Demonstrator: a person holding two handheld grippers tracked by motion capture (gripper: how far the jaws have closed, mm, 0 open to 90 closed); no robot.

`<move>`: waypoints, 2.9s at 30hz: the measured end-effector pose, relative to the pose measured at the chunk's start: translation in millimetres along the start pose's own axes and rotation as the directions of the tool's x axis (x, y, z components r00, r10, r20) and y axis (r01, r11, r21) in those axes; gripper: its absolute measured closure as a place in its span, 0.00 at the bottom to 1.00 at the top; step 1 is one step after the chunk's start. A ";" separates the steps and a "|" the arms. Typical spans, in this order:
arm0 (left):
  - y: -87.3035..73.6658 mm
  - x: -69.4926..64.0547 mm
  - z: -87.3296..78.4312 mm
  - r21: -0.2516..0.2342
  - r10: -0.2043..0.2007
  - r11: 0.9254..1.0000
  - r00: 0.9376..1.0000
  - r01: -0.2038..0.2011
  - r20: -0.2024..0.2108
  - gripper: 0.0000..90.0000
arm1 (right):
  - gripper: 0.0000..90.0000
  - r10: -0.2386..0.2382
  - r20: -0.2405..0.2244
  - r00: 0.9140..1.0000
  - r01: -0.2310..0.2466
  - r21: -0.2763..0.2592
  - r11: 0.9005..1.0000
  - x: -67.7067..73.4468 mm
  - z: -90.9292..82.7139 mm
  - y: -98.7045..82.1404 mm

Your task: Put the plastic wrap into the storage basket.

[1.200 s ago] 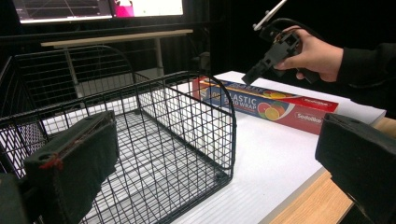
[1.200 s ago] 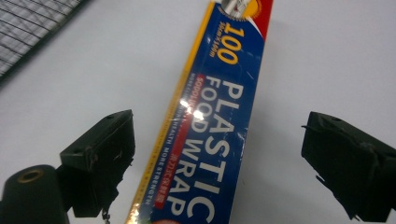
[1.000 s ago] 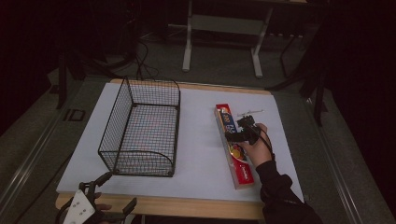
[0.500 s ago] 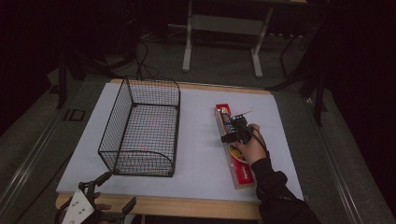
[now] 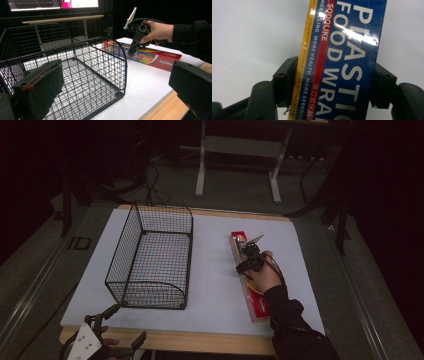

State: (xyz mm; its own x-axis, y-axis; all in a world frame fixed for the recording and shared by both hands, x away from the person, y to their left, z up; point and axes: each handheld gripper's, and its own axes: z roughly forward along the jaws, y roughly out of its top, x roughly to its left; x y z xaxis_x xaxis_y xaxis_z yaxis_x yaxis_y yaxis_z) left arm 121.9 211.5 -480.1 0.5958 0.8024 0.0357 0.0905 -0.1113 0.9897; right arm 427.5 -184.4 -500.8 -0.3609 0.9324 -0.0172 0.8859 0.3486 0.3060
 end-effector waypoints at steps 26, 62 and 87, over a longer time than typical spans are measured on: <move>-0.2 -0.4 0.7 0.007 0.010 1.000 1.000 -0.010 -0.002 0.00 | 0.44 0.061 -0.038 0.997 -0.067 -0.167 0.984 -11.2 -72.6 23.5; -1.0 -1.4 1.6 0.015 0.030 0.999 1.000 -0.030 0.008 0.00 | 0.44 -0.116 -0.057 0.992 0.089 -0.352 0.932 91.5 -164.1 86.0; -1.4 -1.8 0.8 0.020 0.040 0.999 0.999 -0.040 0.015 0.00 | 0.44 -0.247 -0.107 0.963 0.186 -0.399 0.898 192.4 -172.4 117.2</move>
State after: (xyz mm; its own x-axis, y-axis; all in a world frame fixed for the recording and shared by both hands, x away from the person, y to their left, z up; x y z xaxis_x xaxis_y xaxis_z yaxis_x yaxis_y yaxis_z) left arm 121.3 209.8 -481.7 0.6111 0.7882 0.0730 0.0822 -0.1549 0.9845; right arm 411.7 19.4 -304.1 -0.5977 0.8017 0.0092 0.6118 0.4486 0.6514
